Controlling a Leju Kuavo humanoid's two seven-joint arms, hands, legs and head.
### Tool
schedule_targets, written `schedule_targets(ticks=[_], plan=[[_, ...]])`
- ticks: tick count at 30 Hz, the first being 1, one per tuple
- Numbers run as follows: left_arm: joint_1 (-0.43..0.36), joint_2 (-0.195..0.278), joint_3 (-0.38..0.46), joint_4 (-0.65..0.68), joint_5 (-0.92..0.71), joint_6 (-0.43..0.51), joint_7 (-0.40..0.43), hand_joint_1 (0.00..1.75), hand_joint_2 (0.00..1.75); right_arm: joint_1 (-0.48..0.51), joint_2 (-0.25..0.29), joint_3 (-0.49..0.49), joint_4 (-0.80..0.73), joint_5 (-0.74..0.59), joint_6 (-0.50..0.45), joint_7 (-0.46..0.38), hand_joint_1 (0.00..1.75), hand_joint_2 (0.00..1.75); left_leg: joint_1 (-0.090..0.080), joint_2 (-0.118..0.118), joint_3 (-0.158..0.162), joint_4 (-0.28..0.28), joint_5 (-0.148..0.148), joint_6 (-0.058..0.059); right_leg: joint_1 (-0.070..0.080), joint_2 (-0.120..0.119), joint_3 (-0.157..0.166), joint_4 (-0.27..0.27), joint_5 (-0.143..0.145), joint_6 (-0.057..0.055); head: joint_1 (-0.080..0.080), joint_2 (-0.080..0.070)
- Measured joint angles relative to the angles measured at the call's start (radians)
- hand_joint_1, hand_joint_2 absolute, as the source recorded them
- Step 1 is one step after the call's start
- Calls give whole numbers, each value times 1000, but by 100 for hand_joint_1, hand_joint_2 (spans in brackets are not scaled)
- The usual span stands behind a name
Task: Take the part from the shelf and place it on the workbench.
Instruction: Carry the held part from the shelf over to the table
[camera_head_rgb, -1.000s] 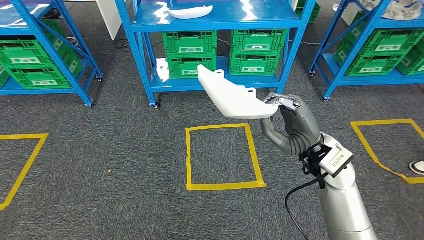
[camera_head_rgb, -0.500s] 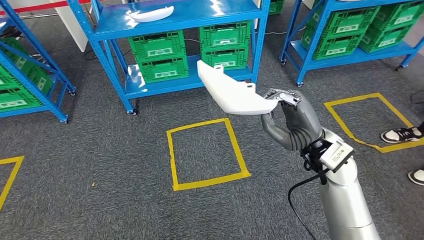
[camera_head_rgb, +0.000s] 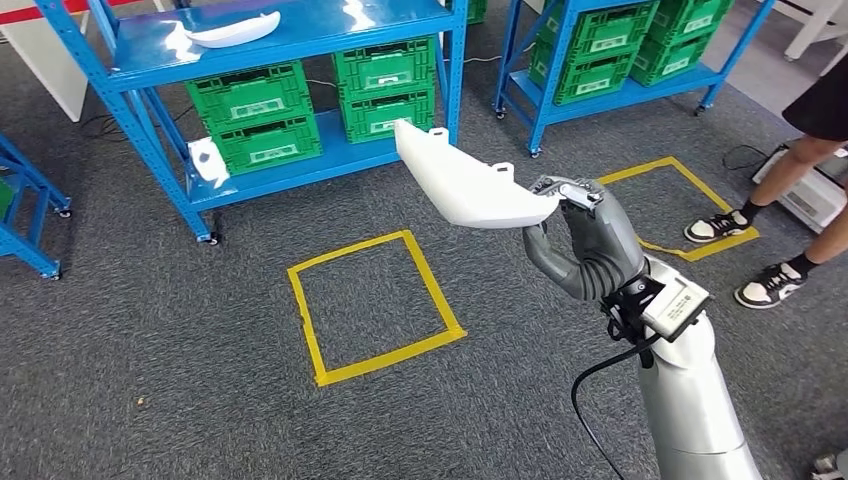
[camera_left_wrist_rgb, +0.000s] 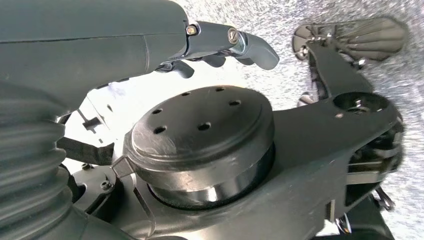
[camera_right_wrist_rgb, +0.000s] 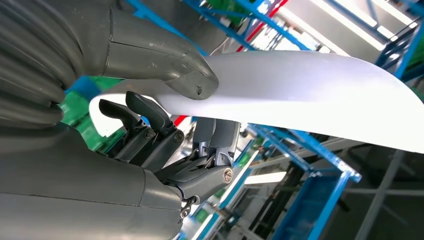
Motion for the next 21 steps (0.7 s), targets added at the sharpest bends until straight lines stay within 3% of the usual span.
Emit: schedule_targets(ticks=[2,4,6,8,10,12,14,15,16,17,19,21], plan=[[1,-1,0,0,1,0,0,0,175,0,0,0,1,0,0,1,175,175,0,27,-2,6,-3,-3,1,-19,70,-104,47,-3,0,0],[0,-1,0,0,1,0,0,0,175,-1,0,0,1,0,0,0,175,175,-5,49,-1,12,-9,-10,5,-62,141,-225,80,-14,-1,0],[-1,0,0,0,1,0,1,0,175,-3,0,0,1,0,1,0,175,175,-9,69,3,13,-15,-20,9,-77,158,-263,83,-28,-1,0],[-2,0,0,-1,1,0,2,0,175,-5,0,0,1,0,3,1,175,175,-8,83,8,11,-18,-31,6,-52,157,-269,90,-39,0,0],[-3,0,0,-1,1,0,0,0,175,-9,0,1,1,2,5,3,175,175,-4,40,-4,43,-44,-44,-1,-31,157,-276,98,-50,-1,0],[-3,0,0,-1,1,0,-1,0,175,-13,1,3,0,3,8,11,175,175,1,-26,-49,151,-108,-55,-5,-10,155,-278,103,-56,-1,0],[-1,0,0,-1,-3,0,1,0,175,-12,1,9,0,4,13,20,175,175,4,-46,-102,268,-154,-60,-5,17,152,-277,105,-58,-1,0],[1,1,0,-1,-6,0,2,0,175,-10,1,12,0,4,15,22,175,175,5,-48,-111,287,-151,-61,-6,31,151,-276,106,-57,-1,0],[2,1,-1,-1,-10,0,4,0,175,-9,1,13,0,3,16,23,175,175,7,-51,-102,265,-126,-61,-6,45,150,-274,106,-56,-1,0],[3,1,-1,-1,-12,0,4,0,175,-8,0,14,0,2,16,22,175,175,10,-59,-77,209,-89,-60,-8,60,150,-272,107,-53,-1,0],[3,0,-1,-1,-11,0,4,0,175,-8,-1,14,0,-1,15,20,175,175,16,-105,-19,77,-33,-58,-10,85,146,-267,108,-44,-1,0],[2,0,-1,-1,-10,0,7,0,175,-9,-3,15,0,-3,15,16,175,175,17,-132,5,21,-22,-50,-11,107,136,-266,114,-28,-1,0]])
